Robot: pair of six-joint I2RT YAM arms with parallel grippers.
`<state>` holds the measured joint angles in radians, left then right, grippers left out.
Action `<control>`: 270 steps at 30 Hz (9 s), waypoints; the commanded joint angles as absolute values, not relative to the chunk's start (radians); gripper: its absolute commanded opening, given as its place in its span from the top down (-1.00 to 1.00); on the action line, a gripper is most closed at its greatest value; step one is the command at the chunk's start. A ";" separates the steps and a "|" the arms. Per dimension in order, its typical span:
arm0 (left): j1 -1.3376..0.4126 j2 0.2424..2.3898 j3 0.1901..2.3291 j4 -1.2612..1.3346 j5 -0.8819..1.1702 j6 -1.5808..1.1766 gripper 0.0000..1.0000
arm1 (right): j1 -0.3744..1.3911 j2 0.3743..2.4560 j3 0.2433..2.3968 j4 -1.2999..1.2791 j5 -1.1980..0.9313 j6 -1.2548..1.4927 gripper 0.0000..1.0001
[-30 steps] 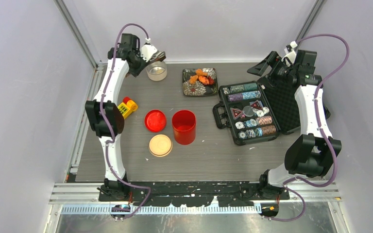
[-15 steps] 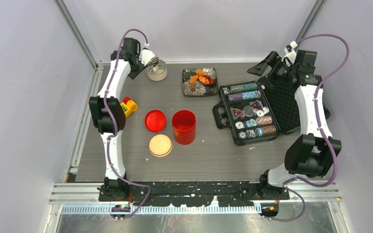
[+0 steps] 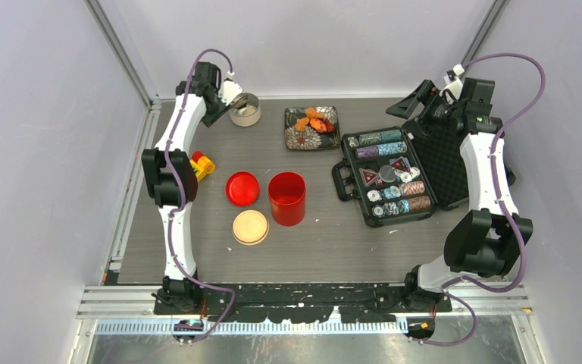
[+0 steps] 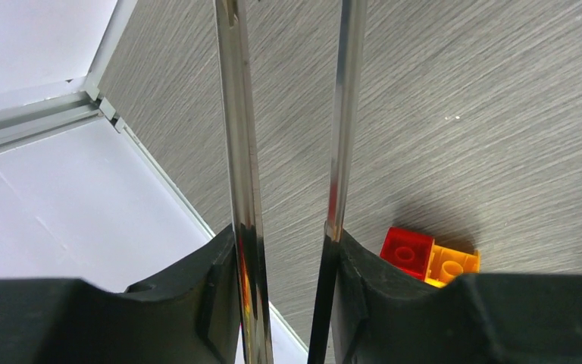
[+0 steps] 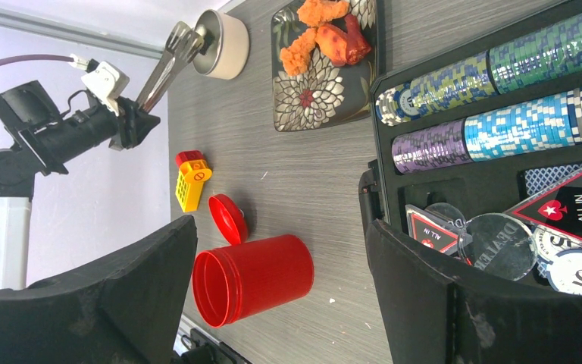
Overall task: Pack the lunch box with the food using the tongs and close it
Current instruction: Place the fake food in the packing box, then pick up the fake food from the plate, then place the fake food in the packing box, then pick up the fake food from the plate.
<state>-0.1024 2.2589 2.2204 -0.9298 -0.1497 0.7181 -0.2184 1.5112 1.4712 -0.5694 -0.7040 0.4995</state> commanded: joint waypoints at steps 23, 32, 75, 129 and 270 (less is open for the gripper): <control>-0.185 2.045 2.210 -0.784 0.024 0.507 0.20 | -0.171 1.506 1.499 -0.444 -0.691 0.671 -0.73; -0.323 1.985 2.166 -0.640 0.127 0.373 0.20 | -0.066 1.531 1.523 -0.311 -0.633 0.755 -0.73; -0.433 2.259 2.072 -0.845 -0.118 0.640 0.19 | -0.052 1.457 1.406 -0.295 -0.631 0.706 -0.73; -0.341 1.551 1.674 -0.974 0.238 0.614 0.48 | -0.069 1.444 1.405 -0.411 -0.636 0.502 -0.71; -0.318 2.601 2.540 -0.725 0.236 1.173 0.05 | -0.175 1.442 1.394 -0.469 -0.615 0.419 -0.69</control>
<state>-0.3084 2.5938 2.5000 -0.7490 0.2253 1.1442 -0.1623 1.4517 1.3739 -0.4953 -0.6247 0.4419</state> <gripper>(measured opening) 0.482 0.849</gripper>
